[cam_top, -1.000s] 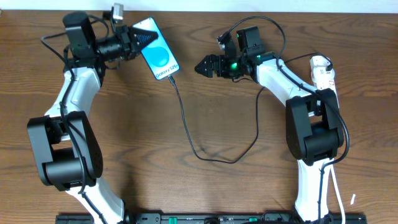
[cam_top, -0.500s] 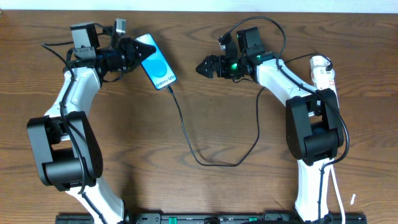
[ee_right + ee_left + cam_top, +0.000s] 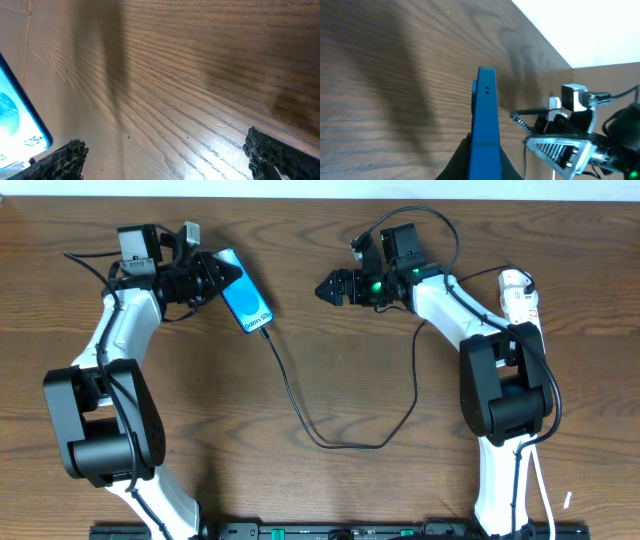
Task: Plug charger to phone and switch on socket
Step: 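Lower the cabled phone toward the table with the left gripper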
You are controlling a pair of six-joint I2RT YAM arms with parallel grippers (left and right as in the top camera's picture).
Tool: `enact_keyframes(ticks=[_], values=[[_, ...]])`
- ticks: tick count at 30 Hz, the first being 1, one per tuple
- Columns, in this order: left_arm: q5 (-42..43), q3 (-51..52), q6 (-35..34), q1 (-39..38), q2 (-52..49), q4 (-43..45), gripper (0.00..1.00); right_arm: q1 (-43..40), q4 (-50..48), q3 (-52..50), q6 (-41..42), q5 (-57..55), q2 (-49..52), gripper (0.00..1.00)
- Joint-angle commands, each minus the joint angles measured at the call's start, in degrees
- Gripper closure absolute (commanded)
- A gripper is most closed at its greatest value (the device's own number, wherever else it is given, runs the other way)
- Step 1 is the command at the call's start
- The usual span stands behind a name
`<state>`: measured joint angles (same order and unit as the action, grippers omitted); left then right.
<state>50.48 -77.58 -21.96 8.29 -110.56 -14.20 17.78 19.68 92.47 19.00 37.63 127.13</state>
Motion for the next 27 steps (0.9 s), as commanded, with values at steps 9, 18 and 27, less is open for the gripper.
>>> enact_keyframes(ticks=[9, 18, 27], values=[[-0.7, 0.8, 1.4, 0.1, -3.0, -1.4, 0.92, -0.5, 0.1, 0.4, -0.9, -0.2, 0.4, 0.01], [-2.3, 0.8, 1.4, 0.1, -6.1, -1.6, 0.93, -0.5, 0.1, 0.4, -0.9, -0.2, 0.4, 0.01], [-4.3, 0.8, 1.4, 0.1, -7.9, -1.6, 0.93, -0.5, 0.1, 0.4, -0.9, -0.2, 0.4, 0.01]])
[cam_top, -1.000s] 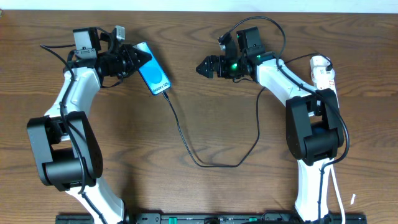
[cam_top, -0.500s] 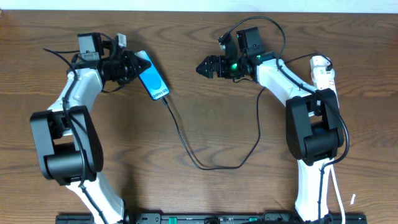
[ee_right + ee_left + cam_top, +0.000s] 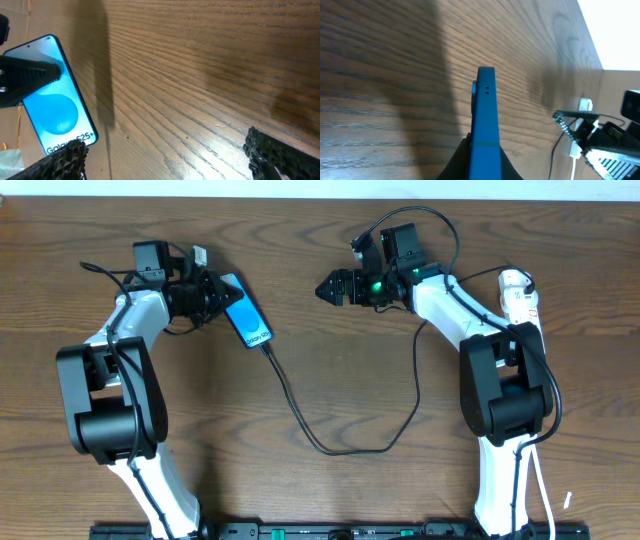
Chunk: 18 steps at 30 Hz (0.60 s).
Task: Plug charger to phone and switch on socket
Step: 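Lower the cabled phone toward the table with the left gripper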
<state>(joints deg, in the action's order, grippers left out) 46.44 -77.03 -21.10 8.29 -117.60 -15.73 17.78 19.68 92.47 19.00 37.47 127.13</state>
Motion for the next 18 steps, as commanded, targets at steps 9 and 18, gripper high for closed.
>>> enact_keyframes(ticks=[9, 18], values=[[-0.7, 0.2, 0.5, 0.1, -3.9, -0.1, 0.92, -0.5, 0.3, 0.4, -0.9, -0.1, 0.4, 0.01], [-0.9, 0.2, 0.5, 0.1, -4.9, -0.1, 0.93, -0.5, 0.3, 0.4, -0.9, -0.1, 0.4, 0.01]])
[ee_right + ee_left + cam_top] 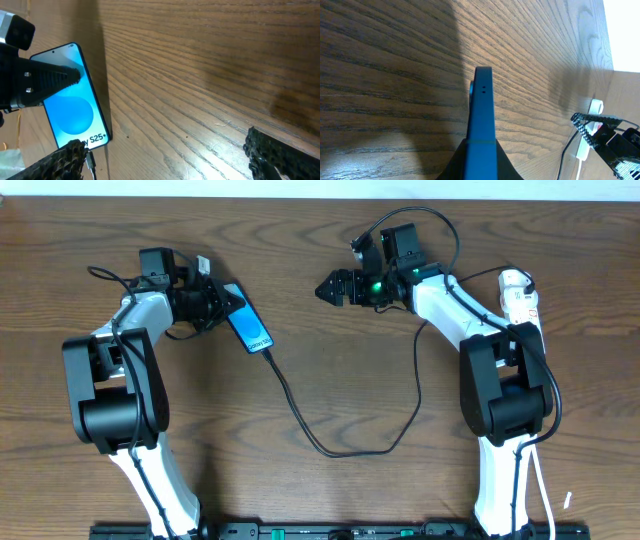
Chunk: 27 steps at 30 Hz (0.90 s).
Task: Plug charger to phone and switch on socket
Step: 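Lower the cabled phone toward the table with the left gripper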
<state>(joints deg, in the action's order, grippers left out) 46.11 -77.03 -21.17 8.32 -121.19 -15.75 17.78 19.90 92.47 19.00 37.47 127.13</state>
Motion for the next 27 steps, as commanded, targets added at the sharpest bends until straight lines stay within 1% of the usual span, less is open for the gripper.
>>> enact_keyframes(ticks=[1, 10, 14, 18, 24, 27], values=[[-0.6, 0.2, 0.6, 0.1, -1.3, -0.1, 0.93, -0.5, 0.1, 0.4, -0.9, -0.1, 0.4, 0.01], [-0.8, 0.2, 0.6, 0.1, -1.3, -0.1, 0.93, -0.5, 0.1, 0.4, -0.9, -0.1, 0.4, 0.01], [-3.6, 0.2, 0.5, 0.0, -1.3, -0.7, 0.92, -0.5, 0.1, 0.4, -0.9, -0.1, 0.4, 0.01], [-3.8, 0.2, 0.6, 0.0, -1.3, -0.7, 0.93, -0.5, 0.1, 0.4, -0.9, -0.1, 0.4, 0.01], [-8.5, 0.2, 0.6, 0.0, -1.3, -1.2, 0.93, -0.5, 0.1, 0.4, -0.9, -0.1, 0.4, 0.01], [-9.4, 0.2, 0.5, 0.0, -1.3, -1.4, 0.93, -0.5, 0.1, 0.4, -0.9, -0.1, 0.4, 0.01]])
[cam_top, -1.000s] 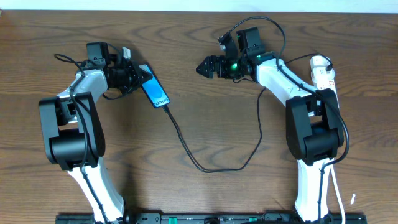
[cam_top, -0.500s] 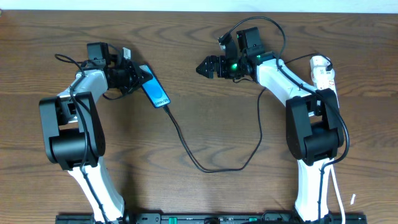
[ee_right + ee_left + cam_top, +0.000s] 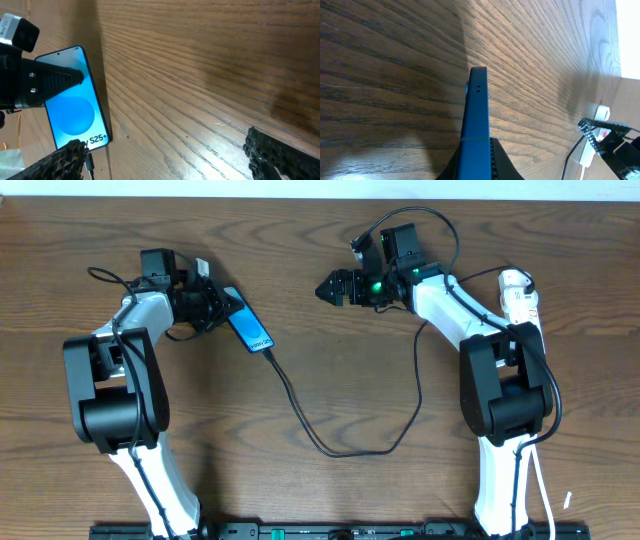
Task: Plug charger to phone and switch on socket
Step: 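Lower the cabled phone toward the table with the left gripper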
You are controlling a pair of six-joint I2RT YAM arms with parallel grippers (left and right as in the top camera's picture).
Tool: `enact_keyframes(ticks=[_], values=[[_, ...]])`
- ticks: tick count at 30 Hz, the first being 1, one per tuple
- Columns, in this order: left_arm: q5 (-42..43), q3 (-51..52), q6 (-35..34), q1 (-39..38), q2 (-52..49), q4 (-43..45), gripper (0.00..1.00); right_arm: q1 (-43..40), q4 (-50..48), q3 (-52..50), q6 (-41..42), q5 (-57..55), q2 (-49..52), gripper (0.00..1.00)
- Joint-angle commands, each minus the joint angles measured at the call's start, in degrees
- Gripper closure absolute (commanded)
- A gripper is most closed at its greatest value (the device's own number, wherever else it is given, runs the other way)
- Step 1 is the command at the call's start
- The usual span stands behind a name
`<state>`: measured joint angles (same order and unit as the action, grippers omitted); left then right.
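The blue phone (image 3: 250, 330), screen lit, is clamped at its upper end by my left gripper (image 3: 218, 304), which is shut on it. In the left wrist view the phone (image 3: 474, 100) shows edge-on between the jaws of the left gripper (image 3: 476, 152). A black charger cable (image 3: 300, 418) is plugged into the phone's lower end and loops over the table toward the right. The white socket (image 3: 517, 294) lies at the far right, beside the right arm. My right gripper (image 3: 328, 287) hangs open over bare wood, right of the phone (image 3: 75, 107), its fingers (image 3: 60, 160) wide apart.
The wooden table (image 3: 330, 500) carries only the cable loop in its middle. The table's back edge runs just behind both grippers. The right arm's own black wiring (image 3: 440, 230) arcs above its wrist.
My left gripper, still shut on the phone, has turned it a little further. The right gripper, the cable and the socket have not moved.
The cable was in the phone at every moment and my left gripper stayed shut on the phone. From the oldest moment the left arm swung round, and the phone shifted slightly down and turned. The right gripper stayed open in one place.
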<state>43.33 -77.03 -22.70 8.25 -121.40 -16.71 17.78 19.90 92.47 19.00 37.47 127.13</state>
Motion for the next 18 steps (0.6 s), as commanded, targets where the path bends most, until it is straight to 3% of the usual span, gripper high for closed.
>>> enact_keyframes(ticks=[1, 18], values=[[-6.6, 0.2, 1.8, 0.0, -1.1, -0.4, 0.93, -0.5, 0.1, 0.4, -0.9, -0.1, 0.4, 0.01], [-6.6, 0.2, -0.3, 0.1, -1.1, -0.4, 0.93, -0.5, 0.7, 0.4, -0.9, -0.1, 0.4, 0.01]])
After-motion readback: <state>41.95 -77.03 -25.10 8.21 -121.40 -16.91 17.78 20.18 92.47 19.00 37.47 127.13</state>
